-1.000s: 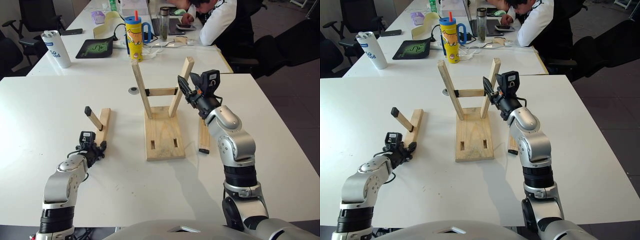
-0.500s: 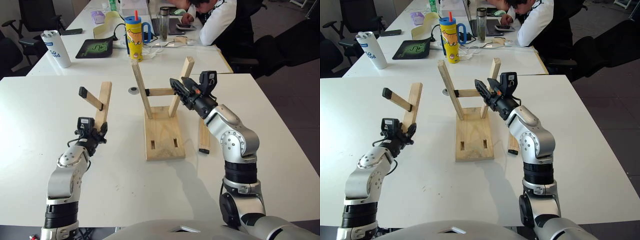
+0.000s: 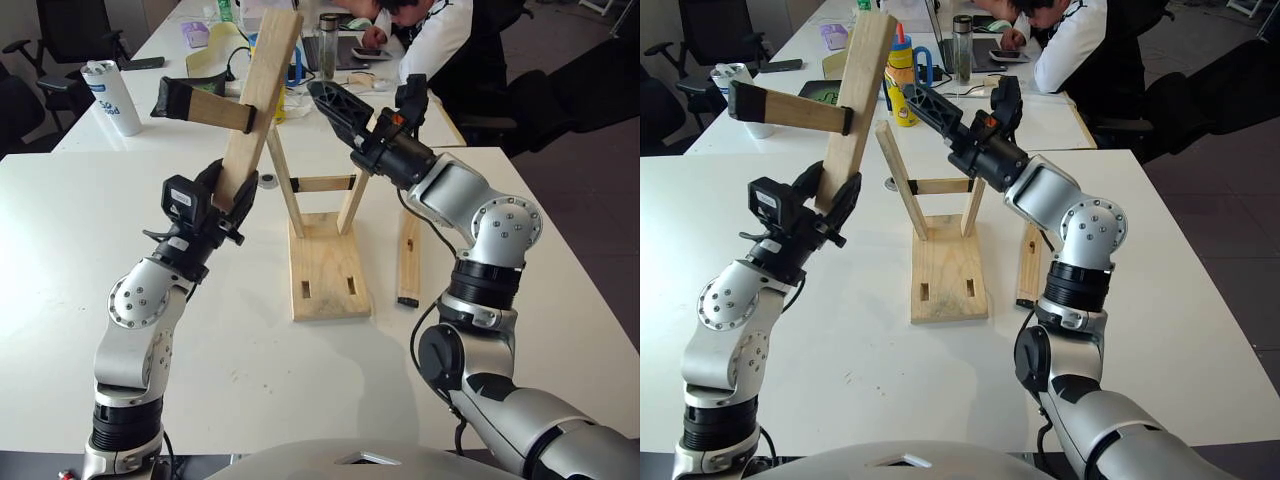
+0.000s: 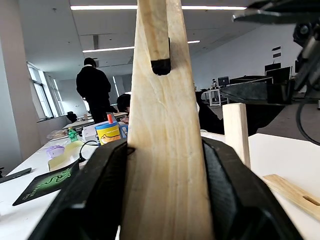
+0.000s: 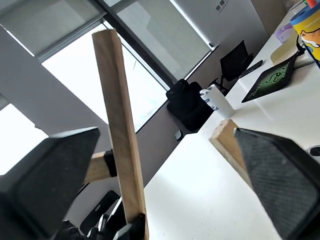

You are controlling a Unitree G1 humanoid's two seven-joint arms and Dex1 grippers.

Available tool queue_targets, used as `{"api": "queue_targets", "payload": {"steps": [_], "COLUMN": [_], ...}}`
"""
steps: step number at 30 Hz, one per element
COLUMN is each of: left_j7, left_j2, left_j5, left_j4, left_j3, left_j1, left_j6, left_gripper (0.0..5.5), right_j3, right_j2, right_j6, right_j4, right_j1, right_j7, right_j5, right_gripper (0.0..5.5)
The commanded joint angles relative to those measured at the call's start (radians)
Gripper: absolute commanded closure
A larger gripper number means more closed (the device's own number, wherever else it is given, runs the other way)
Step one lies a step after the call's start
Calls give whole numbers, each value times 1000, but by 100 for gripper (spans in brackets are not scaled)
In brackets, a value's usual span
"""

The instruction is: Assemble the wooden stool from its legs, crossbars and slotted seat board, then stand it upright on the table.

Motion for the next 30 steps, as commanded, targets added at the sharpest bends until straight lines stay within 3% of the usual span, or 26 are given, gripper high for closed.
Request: {"api": "queue_targets", "payload": {"steps": [1, 7, 30], "left_j7": [-60, -132, -164], "left_j2": [47, 82, 82], "left_j5": [39, 61, 67], "left_j4": [15, 79, 135], "left_j3": [-50, -82, -81], "left_j1": [-30, -69, -87], "left_j6": [-29, -71, -98], "left_gripper": [346, 346, 346], "right_j3": [-11, 6, 43], "right_j2": [-12, -19, -76], "right_j6": [15, -2, -32], "right_j4": [35, 61, 97], "right_j1": [-43, -61, -70], "right_j7": [-33, -41, -18], "right_j5": [69, 107, 139], "right_gripper": [58, 58, 423]}}
